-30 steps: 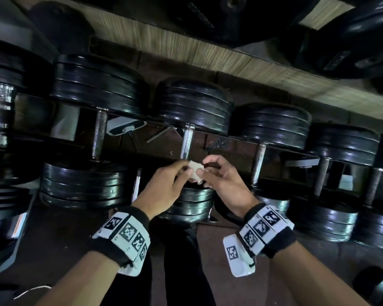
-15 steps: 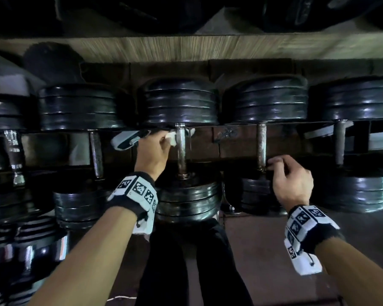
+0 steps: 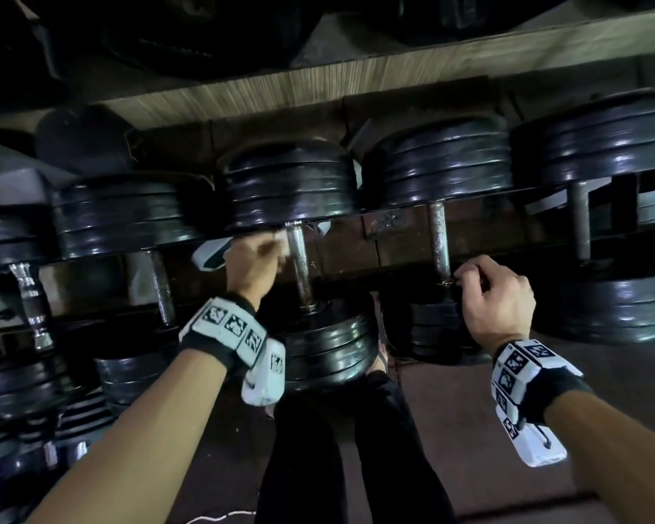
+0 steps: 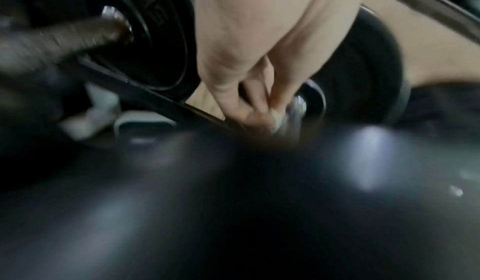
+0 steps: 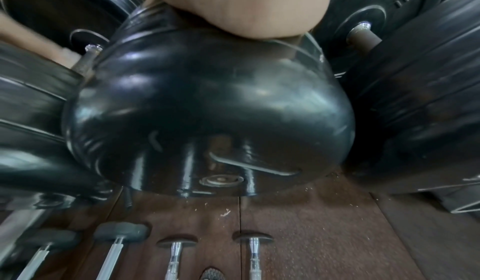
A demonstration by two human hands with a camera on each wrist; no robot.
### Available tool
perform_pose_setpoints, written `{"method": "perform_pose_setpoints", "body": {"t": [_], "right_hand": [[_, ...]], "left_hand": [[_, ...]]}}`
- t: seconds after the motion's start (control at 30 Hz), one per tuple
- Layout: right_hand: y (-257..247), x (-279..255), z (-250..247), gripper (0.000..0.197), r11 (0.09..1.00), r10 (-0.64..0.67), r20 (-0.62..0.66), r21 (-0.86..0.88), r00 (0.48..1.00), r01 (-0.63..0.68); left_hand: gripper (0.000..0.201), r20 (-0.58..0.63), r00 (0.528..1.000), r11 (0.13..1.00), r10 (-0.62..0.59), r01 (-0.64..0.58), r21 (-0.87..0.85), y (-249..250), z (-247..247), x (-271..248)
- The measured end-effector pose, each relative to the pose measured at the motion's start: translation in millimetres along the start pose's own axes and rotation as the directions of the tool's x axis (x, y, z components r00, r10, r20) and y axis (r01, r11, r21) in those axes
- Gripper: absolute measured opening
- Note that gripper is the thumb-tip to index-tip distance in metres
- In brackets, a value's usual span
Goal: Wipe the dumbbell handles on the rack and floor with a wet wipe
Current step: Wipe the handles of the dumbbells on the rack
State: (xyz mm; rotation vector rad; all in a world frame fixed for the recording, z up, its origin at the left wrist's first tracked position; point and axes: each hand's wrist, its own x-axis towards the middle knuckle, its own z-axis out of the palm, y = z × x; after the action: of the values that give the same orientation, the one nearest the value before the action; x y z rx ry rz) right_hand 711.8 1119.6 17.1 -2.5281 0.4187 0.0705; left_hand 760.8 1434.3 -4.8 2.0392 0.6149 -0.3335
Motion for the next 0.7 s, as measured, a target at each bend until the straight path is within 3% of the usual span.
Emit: {"method": "perform_pose_setpoints", "body": {"t": [0.07,0.13,0.2,0.3,0.4,0.47,0.53,0.6,0.7], "right_hand": [[0.9,-0.1,0.6,0.041,1.0,-0.015,-0.009,0.003,1.0,0.015],[1.7,0.1,1.5,0.041,1.0,-0.026,-0.014,-0.001,1.0,0.026],[1.6,0.6,2.2,0.041,1.0,-0.029,-0.02,-0.004,0.999,0.029],[1.3,1.1,1.7,0.042,0.999,-0.036,-0.02,-0.01,0.999,0.036],[1.5,0.7,1.7,0.042,0.999,-0.049,-0.023,-0.016,0.999,0.049],[2.2,0.9,1.7,0.042,0.998,-0.051,-0.025,-0.024,0.998,0.051],[1.5,0.6,1.9,0.042,0.998,-0.052,-0.026,-0.032,0.998,0.051],[0.9,1.0,1.7,0.041,0.998,-0.053,-0.024,-0.035,0.998,0.052],[1.1,0.7,1.0,0.04,0.998,-0.052,-0.036,-0.035,0.998,0.051]], "left_hand": [[0.017,-0.048,0.998,0.997,0.041,-0.044,-0.062,2.1,-1.4,9.3],[0.018,0.077,0.991,0.991,0.106,-0.112,0.078,-8.6,-0.1,-1.3],[0.024,0.234,0.971,0.959,0.046,-0.108,0.261,-26.2,2.8,-20.5],[0.025,0.332,0.939,0.967,-0.091,0.004,0.254,-45.0,1.5,-24.5],[0.006,0.237,0.971,0.999,-0.013,0.004,0.039,-31.2,-4.1,-0.2],[0.006,0.136,0.988,0.997,0.075,-0.077,0.005,-12.5,-8.0,11.4],[0.013,0.117,0.987,0.994,0.114,-0.113,-0.015,-8.8,-6.0,14.3],[0.018,0.215,0.97,0.992,0.114,-0.123,0.032,-24.2,-2.6,4.9],[0.031,0.411,0.912,0.978,0.017,-0.101,0.184,-54.1,0.6,-18.6]]}}
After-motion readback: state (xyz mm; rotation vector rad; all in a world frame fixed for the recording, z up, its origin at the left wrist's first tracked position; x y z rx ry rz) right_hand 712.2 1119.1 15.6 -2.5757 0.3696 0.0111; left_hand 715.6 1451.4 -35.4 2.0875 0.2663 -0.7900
